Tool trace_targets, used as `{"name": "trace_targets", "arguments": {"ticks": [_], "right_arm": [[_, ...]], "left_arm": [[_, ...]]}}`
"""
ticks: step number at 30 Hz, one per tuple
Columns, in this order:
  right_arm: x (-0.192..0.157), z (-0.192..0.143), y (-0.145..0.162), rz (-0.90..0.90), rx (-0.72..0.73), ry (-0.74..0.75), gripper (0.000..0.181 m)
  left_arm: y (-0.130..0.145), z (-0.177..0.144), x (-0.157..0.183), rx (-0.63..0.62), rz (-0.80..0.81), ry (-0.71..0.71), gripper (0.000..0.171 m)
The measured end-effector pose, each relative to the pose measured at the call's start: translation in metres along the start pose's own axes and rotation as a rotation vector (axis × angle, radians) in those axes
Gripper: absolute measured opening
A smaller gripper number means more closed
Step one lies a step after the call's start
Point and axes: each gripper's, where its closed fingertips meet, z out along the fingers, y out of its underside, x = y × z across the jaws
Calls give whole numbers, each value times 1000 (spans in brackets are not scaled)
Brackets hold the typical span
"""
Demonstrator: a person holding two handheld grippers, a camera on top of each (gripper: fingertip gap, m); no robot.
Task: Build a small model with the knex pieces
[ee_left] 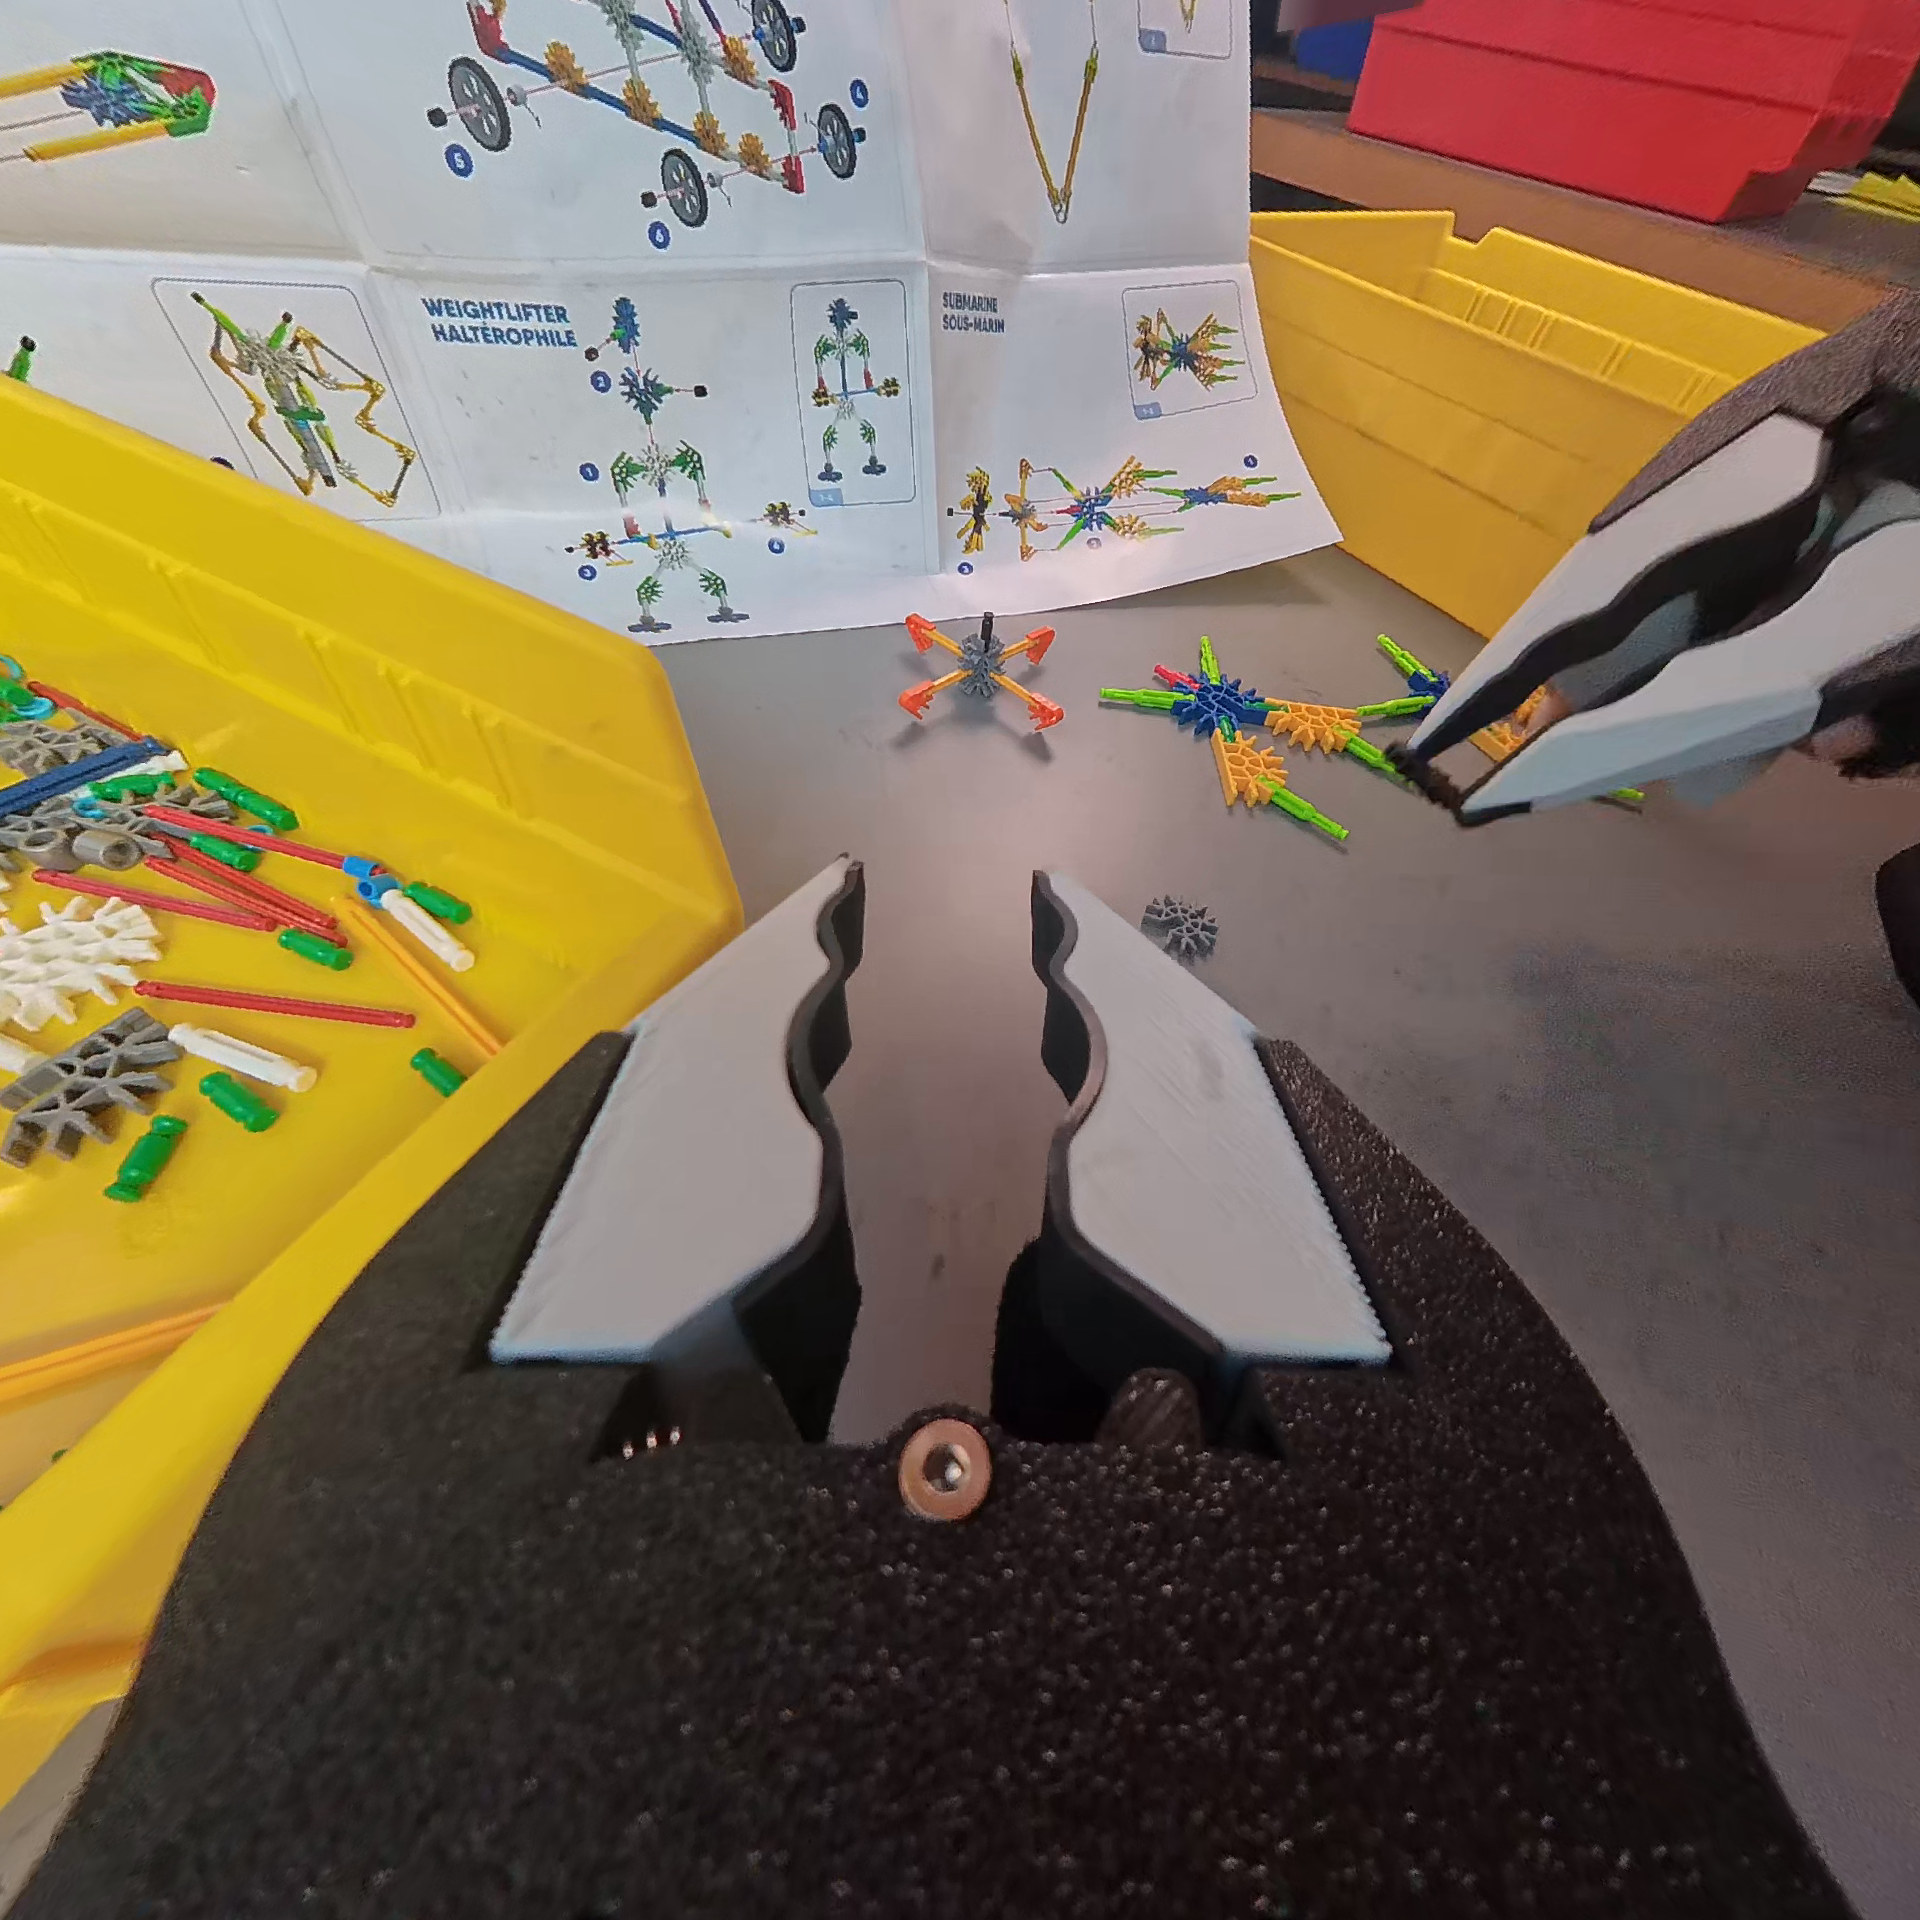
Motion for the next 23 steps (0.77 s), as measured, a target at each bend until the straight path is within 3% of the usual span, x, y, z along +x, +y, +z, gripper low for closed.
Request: {"name": "trace_targets", "arguments": {"ticks": [5,11,18,23], "right_arm": [[-18,52,18,-73,-107,-15,17],[-13,64,24,-144,-183,-13,17],[-10,58,24,-96,-107,-25,20],[17,39,0,29,68,15,21]], "left_arm": [[2,-1,-6,-15,2,-21,32],[5,0,-5,-23,-46,10,33],[7,1,-7,-29,-55,8,34],[13,5,-6,-53,-72,19,35]]}}
